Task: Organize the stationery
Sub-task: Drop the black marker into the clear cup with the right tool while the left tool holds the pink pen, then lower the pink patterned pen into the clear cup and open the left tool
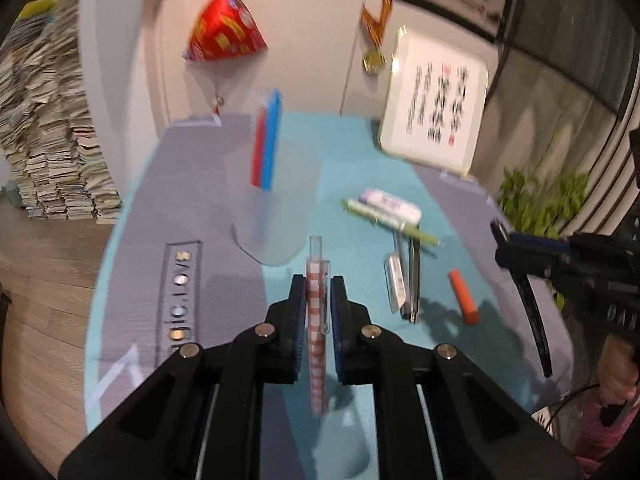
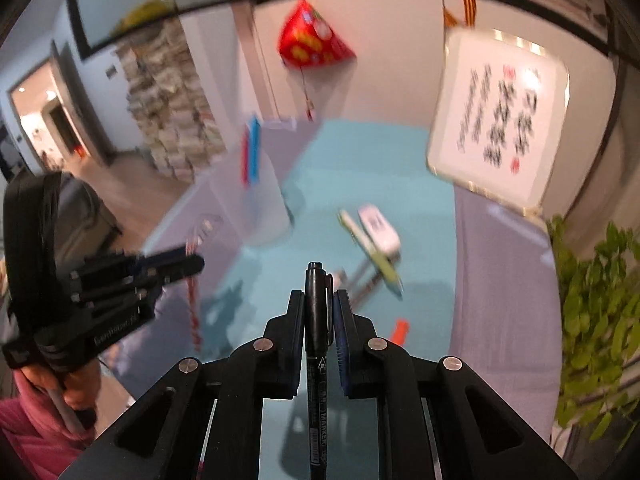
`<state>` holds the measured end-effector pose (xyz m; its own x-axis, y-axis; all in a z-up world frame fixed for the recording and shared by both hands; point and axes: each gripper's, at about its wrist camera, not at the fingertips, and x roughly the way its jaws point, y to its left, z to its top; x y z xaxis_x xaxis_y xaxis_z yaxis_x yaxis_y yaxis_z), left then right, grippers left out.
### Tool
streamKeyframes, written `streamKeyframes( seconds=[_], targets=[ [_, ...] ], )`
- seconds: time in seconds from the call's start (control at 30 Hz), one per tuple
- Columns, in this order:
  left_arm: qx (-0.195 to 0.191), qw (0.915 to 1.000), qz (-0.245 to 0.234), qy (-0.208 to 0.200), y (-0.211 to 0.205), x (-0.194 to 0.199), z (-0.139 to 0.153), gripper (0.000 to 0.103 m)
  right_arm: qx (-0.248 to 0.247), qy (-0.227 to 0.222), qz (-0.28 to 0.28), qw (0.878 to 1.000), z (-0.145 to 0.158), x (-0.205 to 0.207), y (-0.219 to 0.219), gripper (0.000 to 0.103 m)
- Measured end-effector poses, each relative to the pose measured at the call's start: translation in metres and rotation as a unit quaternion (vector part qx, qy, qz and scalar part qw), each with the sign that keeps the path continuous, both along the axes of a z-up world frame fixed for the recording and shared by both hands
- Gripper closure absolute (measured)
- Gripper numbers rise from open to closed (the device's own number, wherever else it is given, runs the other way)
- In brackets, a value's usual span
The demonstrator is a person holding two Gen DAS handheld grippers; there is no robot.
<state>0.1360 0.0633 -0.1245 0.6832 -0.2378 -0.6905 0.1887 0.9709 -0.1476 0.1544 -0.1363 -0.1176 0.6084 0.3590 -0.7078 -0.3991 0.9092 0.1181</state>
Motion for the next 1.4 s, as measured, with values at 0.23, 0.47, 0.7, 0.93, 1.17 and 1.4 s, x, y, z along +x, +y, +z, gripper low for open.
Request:
streamKeyframes(
  seconds=[0.23,0.47,0.7,0.93,1.17,1.4],
  targets=[
    [-0.02,0.9987,0.037,-0.029,0.029,-0.018,0.014,0.095,0.041,-0.041,0.008,0.998,0.039,0.019,0.038,0.088],
    [-0.028,0.9979,0.049,-0.031,0.048,-0.024,0.016,0.095,0.051,-0.048,0.011,0.997,0.059,0.057,0.086,0.088],
    [-0.039,0.9984,0.034,0.025,0.041,-0.007,-0.015,0.093,0.077,-0.079,-0.016,0.994,0.061,0.093,0.11,0.088],
    [-0.016,0.9962,0.058,0.063,0.024,0.038,-0.041,0.064,0.125,-0.108,-0.065,0.984,0.051,0.125,0.111,0.088],
    [0.007,0.9894,0.088,0.115,0.027,0.066,-0.071,0.066,0.147,-0.137,-0.081,0.976,0.041,0.136,0.103,0.088],
    [0.027,0.9902,0.095,0.099,0.031,0.068,-0.074,0.091,0.16,-0.129,-0.092,0.974,0.024,0.15,0.097,0.088]
  ],
)
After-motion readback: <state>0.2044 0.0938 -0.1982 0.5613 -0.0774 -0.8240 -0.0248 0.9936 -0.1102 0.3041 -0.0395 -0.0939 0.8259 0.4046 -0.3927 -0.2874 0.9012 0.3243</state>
